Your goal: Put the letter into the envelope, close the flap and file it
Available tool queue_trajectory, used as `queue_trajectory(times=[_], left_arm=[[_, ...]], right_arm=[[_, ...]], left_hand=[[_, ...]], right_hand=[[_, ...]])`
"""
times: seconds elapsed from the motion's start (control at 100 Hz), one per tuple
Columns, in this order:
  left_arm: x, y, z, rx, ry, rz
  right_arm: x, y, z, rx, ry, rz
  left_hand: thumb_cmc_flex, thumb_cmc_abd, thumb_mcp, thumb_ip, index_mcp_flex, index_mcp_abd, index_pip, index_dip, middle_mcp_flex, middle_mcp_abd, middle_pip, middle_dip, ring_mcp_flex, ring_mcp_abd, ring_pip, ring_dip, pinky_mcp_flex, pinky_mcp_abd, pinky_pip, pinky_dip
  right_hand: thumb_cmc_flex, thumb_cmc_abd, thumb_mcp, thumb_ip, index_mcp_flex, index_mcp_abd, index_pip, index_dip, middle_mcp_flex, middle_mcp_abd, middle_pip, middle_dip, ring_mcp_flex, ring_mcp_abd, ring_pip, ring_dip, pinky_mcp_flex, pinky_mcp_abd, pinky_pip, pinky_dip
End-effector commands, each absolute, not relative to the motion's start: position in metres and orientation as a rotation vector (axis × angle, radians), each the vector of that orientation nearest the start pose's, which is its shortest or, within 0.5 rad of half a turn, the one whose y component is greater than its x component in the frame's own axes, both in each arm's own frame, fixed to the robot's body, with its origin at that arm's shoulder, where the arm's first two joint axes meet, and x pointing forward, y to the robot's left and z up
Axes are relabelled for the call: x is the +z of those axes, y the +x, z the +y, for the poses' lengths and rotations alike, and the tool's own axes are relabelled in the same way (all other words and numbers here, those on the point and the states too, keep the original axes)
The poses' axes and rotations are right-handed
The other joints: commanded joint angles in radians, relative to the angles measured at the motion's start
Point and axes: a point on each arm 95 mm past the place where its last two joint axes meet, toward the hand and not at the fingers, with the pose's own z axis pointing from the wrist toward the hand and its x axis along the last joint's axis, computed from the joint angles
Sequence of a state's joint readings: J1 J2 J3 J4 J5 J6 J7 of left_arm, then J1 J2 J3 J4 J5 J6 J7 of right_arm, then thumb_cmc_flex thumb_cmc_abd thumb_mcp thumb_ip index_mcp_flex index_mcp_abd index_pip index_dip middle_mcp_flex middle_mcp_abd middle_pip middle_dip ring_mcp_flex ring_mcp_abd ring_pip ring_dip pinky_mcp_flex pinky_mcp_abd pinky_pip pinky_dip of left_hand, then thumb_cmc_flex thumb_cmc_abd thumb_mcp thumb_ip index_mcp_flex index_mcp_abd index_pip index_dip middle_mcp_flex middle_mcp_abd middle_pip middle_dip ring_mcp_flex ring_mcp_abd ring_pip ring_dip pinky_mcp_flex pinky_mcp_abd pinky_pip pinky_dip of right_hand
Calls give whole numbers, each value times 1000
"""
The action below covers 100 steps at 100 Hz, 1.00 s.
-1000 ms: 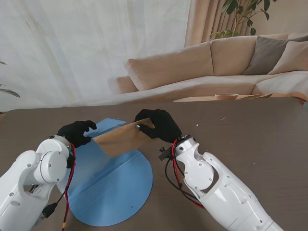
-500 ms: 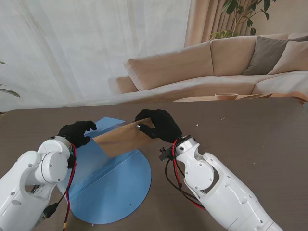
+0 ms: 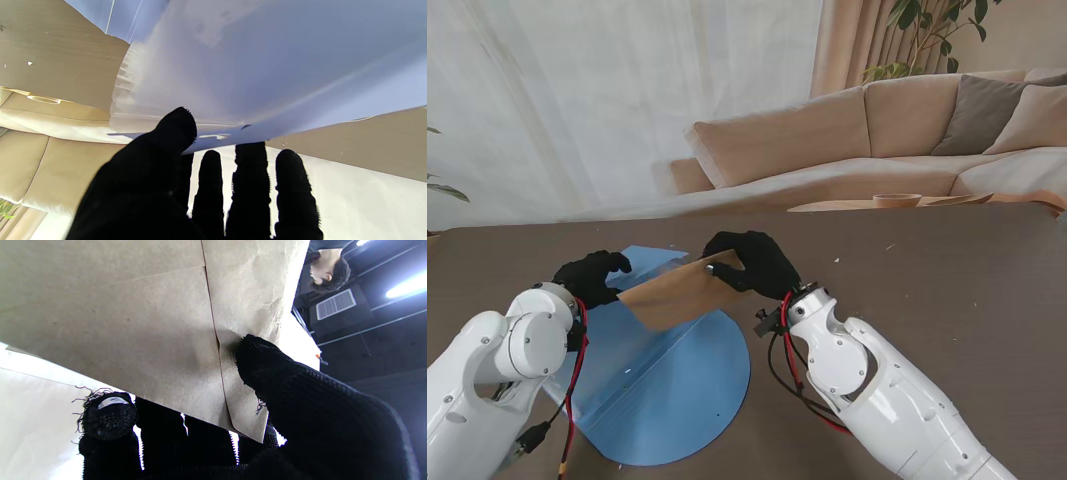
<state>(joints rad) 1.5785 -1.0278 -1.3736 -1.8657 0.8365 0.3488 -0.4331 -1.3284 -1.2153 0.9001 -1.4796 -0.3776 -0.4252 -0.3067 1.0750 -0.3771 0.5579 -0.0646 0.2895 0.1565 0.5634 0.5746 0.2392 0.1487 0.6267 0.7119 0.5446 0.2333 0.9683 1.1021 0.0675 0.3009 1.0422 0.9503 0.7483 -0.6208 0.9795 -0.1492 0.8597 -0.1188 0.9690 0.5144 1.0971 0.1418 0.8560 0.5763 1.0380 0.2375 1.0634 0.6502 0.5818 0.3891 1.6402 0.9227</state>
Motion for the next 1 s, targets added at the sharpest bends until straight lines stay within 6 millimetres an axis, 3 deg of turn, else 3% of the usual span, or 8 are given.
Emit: queue_trajectory(times=[0.0, 0.54, 0.72, 0.99], left_arm=[[-244, 405, 44, -1247, -1634, 1381], [-239, 410, 39, -1323, -1702, 1336], [-236, 411, 39, -1342, -1721, 1332], [-234, 411, 38, -1378, -1765, 1315]], right_arm=[[-275, 411, 136, -2670, -1318, -1175], [-266, 420, 145, -2838, -1160, -1107], [-272, 428, 147, -2912, -1067, -1158], [-280, 436, 149, -3030, -865, -1364]], left_hand=[[93, -10, 58, -6, -26, 14, 0, 5, -35, 9, 24, 19, 51, -135, 184, 69, 3, 19, 30, 30], [106, 4, 61, -12, -22, 31, 20, 11, -41, 23, 28, 23, 68, -137, 191, 78, 20, 19, 62, 30], [104, 16, 48, -14, -23, 39, 24, 12, -45, 21, 18, 16, 65, -139, 188, 81, 21, 19, 63, 27], [112, 53, 28, -14, -32, 50, 33, 17, -49, 28, 9, 6, 78, -133, 180, 73, 28, 22, 65, 23]], right_hand=[[30, 51, 45, 20, 16, -95, 63, 46, -16, -28, 26, 10, -19, -32, 21, 6, -5, -29, 12, 2], [29, 97, -27, -22, 41, -204, 26, 28, -2, -102, -75, -54, -53, -65, -115, -50, -25, -60, -30, -15], [15, 99, -31, -41, 46, -246, 17, 18, 10, -143, -125, -81, -72, -90, -190, -79, -45, -78, -76, -35], [-7, 98, -23, -54, 44, -286, 18, 7, 25, -172, -144, -89, -66, -120, -217, -90, -45, -97, -92, -43]])
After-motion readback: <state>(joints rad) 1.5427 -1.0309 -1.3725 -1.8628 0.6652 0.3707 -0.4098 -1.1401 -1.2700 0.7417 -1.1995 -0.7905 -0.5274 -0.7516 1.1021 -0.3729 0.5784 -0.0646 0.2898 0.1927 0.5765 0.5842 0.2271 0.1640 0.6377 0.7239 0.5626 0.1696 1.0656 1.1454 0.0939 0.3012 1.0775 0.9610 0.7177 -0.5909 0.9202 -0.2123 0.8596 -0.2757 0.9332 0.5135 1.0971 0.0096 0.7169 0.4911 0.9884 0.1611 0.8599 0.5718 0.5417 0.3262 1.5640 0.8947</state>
